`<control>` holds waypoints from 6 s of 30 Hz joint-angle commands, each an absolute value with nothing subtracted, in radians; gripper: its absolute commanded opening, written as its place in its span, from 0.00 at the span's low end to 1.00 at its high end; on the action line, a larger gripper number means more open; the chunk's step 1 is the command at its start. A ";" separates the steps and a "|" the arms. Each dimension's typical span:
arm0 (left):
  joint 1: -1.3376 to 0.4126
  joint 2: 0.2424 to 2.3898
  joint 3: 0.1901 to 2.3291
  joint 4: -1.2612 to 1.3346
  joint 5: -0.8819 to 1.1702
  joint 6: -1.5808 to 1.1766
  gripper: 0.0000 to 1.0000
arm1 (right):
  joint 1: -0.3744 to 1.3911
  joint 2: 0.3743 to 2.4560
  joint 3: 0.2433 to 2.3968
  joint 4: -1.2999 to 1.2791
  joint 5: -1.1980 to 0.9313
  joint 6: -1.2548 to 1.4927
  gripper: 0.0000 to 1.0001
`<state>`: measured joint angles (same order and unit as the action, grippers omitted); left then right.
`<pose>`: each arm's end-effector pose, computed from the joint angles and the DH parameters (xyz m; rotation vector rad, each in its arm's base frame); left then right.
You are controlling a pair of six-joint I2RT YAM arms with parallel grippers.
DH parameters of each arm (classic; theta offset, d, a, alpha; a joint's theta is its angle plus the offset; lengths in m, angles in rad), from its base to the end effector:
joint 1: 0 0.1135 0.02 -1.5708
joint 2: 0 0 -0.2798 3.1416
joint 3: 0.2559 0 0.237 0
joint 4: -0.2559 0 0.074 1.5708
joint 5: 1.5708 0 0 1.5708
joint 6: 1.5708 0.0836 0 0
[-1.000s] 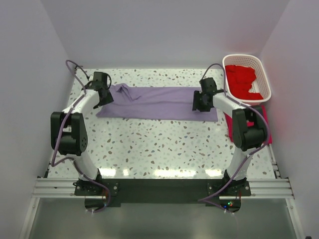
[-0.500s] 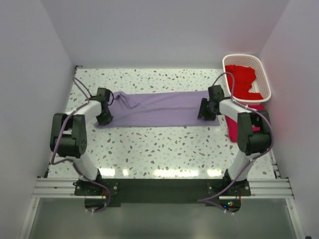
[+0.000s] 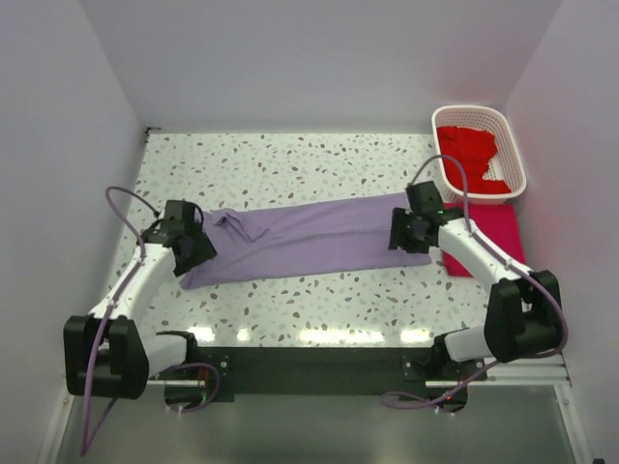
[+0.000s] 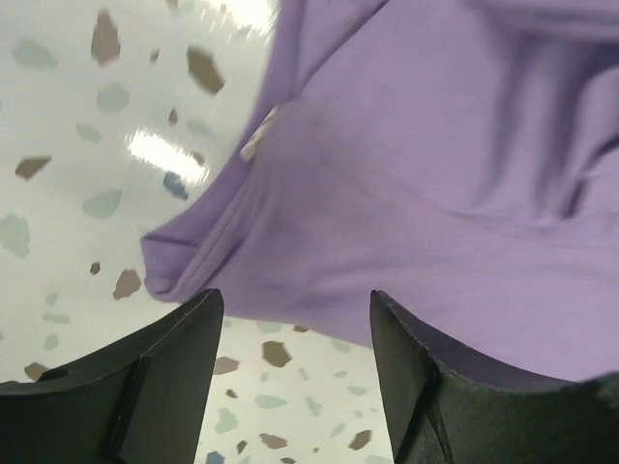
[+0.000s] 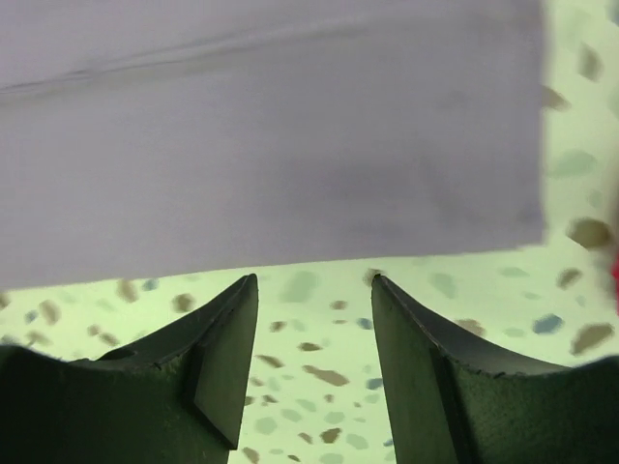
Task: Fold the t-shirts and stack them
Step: Fold the tshirt
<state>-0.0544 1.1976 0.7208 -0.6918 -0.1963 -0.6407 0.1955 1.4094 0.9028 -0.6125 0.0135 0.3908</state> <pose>0.2109 0.0048 0.1786 -0.8313 2.5668 0.0624 0.2684 0.0520 0.1891 0.2675 2.6875 0.1619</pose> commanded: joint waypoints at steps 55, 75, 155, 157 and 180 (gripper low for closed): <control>0.075 1.741 1.055 -0.244 0.064 -0.713 0.47 | 0.931 2.327 1.867 -0.236 -0.012 0.029 0.33; 0.075 1.660 1.063 -0.288 0.002 -0.690 0.55 | 0.923 2.267 1.842 -0.212 0.031 0.017 0.00; 0.077 1.660 1.174 -0.506 0.018 -0.604 0.02 | 0.845 2.129 1.798 -0.262 0.015 -0.040 0.00; 0.077 1.651 1.160 -0.512 0.017 -0.598 0.02 | 0.844 2.125 1.789 -0.268 0.002 -0.035 0.00; 0.124 1.568 1.060 -0.555 0.038 -0.568 0.03 | 0.854 2.132 1.736 -0.382 -0.143 -0.025 0.00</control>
<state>0.1165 1.6032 1.0847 -0.5510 0.0261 -0.5907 0.8486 2.1830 1.7473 -0.3668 -0.1108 -0.0257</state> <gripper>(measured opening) 0.039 0.008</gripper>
